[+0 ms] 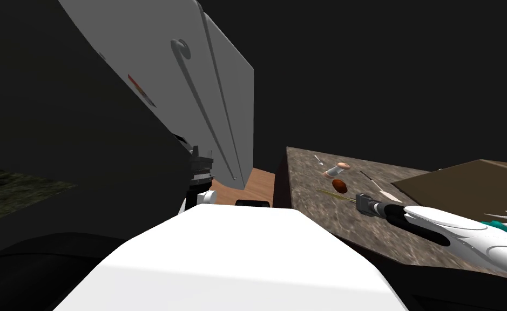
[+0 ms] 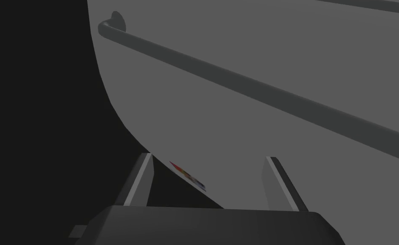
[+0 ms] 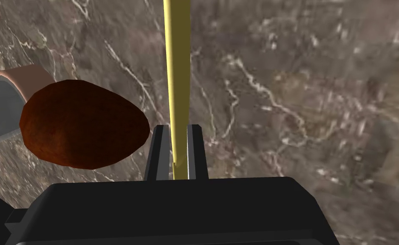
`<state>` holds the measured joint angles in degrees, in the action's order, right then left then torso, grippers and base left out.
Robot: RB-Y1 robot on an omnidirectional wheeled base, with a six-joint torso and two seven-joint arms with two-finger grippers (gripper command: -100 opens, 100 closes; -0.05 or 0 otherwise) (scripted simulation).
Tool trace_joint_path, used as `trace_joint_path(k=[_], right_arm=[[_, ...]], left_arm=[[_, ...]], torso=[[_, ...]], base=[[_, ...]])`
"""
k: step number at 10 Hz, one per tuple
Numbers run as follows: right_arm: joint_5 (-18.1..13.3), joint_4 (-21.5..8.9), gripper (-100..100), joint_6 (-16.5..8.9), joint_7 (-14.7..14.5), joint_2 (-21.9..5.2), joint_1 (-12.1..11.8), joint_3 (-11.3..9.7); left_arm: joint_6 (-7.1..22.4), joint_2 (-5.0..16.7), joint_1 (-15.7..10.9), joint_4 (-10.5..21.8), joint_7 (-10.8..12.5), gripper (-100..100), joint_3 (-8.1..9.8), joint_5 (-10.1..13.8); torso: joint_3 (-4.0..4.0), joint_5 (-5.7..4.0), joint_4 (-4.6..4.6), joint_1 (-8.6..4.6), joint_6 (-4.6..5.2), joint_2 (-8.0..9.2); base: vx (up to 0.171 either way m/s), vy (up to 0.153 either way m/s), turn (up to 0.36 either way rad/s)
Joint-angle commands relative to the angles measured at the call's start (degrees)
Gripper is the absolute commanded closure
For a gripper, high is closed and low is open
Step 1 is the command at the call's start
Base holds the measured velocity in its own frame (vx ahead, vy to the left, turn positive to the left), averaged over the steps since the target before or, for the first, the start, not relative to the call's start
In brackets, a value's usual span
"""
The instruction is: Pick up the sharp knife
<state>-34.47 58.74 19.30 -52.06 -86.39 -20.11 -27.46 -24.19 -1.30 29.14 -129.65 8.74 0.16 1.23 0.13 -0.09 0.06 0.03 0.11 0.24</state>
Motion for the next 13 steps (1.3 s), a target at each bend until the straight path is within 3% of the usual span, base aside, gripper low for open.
trace_joint_path(k=[1,2,4,5,11,12,13], right_arm=[[0.0,0.0,0,0.0,0.0,0.0,0.0,0.0],[0.5,-2.45,100,1.97,-0.73,0.53,-0.48,1.27],[0.9,-5.86,100,4.36,-1.86,1.33,-0.91,2.82],[0.9,-5.86,100,4.36,-1.86,1.33,-0.91,2.82],[2.12,-16.07,100,11.52,-5.28,3.73,-2.19,7.46],[2.0,-14.77,100,10.54,-4.66,3.35,-2.12,6.91],[2.05,-14.96,0,10.82,-4.82,3.37,-2.17,7.04]], left_arm=[[0.0,0.0,0.0,0.0,0.0,0,0.0,0.0],[0.0,0.0,0.0,0.0,0.0,0,0.0,0.0],[0.0,0.0,-0.01,0.0,0.0,0,-0.01,0.0],[0.0,0.0,-0.01,0.0,0.0,0,-0.01,0.0],[0.0,0.0,-0.01,0.0,0.0,0,0.0,0.0],[0.0,0.0,-0.01,0.0,0.0,0,0.0,0.0],[0.0,0.0,0.0,0.0,0.0,0,0.0,0.0]], torso=[[0.0,0.0,0.0,0.0,0.0,0.0],[-0.01,0.0,0.0,-0.01,-0.01,-0.01],[0.06,0.05,0.03,0.19,-0.06,0.11],[0.09,0.07,0.04,0.24,0.03,0.16],[0.11,0.09,0.06,0.23,0.02,0.17],[0.12,0.1,0.06,0.21,0.04,0.18],[0.09,0.07,0.05,0.13,0.05,0.13]], base=[[0.0,0.0,0.0],[-0.032,0.02,0.186],[-0.051,0.053,0.147],[-0.03,0.038,0.006],[-0.037,0.041,0.109],[-0.017,0.013,0.018],[0.0,0.0,0.0]])
